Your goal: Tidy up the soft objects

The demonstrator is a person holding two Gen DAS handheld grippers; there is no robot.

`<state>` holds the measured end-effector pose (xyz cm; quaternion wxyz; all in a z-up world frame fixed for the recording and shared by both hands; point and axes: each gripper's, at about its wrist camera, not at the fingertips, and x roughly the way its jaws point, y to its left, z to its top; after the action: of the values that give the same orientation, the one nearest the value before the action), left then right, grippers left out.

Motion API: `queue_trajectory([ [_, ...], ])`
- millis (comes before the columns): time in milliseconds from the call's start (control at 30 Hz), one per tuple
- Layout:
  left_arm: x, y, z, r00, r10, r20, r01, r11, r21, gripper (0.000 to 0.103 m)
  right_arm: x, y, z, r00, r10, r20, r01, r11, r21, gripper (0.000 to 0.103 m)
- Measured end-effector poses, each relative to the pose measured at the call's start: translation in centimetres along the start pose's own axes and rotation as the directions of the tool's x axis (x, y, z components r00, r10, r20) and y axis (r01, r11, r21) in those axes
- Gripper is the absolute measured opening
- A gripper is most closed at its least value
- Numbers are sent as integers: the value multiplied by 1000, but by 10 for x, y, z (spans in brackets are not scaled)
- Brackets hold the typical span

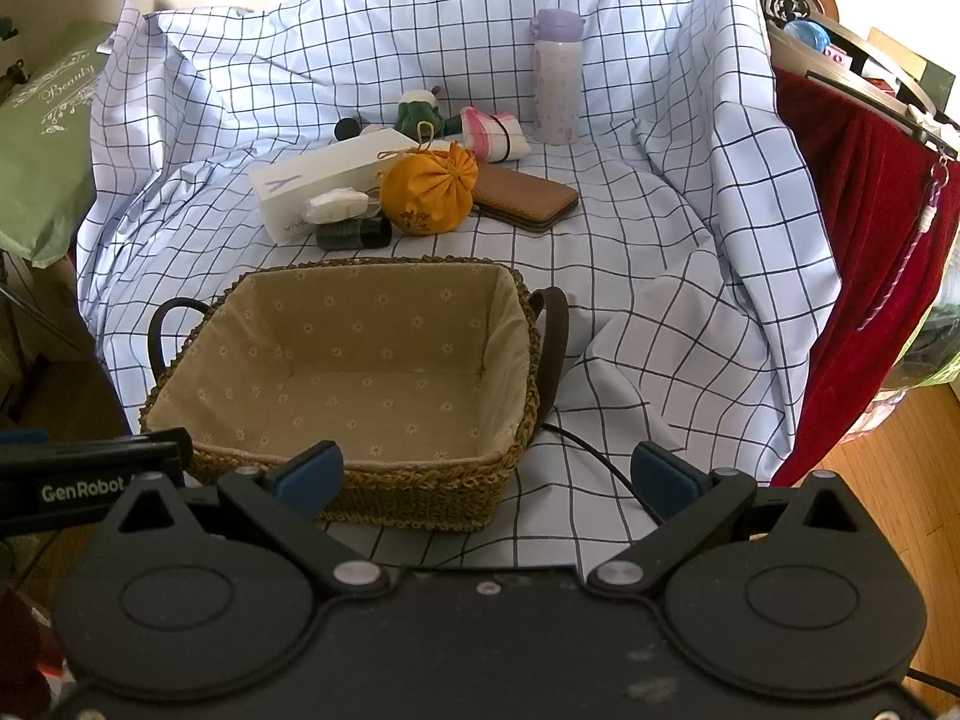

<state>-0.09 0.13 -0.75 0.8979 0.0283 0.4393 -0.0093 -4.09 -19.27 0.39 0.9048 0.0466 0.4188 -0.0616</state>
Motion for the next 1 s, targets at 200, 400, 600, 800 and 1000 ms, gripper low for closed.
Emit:
queue_trajectory([
  [200, 1, 0, -1, 1000, 1, -4, -1, 1000, -1, 100, 1, -2, 0, 1000, 5, -1, -5, 1000, -3, 102],
  [400, 1, 0, -1, 1000, 0, -5, 0, 1000, -1, 100, 1, -1, -1, 1000, 5, 0, -5, 1000, -3, 102],
  [600, 1, 1, -1, 1000, 1, -4, -1, 1000, -3, 100, 2, 0, -1, 1000, 6, -2, -6, 1000, -4, 102],
  [800, 2, 1, -1, 1000, 0, -12, 0, 1000, -14, 100, 2, 1, -3, 1000, 8, -4, -8, 1000, -5, 102],
  [1000, 2, 2, -1, 1000, -5, -7, 5, 1000, -18, 100, 2, 2, -3, 1000, 10, -2, -10, 1000, -5, 102],
])
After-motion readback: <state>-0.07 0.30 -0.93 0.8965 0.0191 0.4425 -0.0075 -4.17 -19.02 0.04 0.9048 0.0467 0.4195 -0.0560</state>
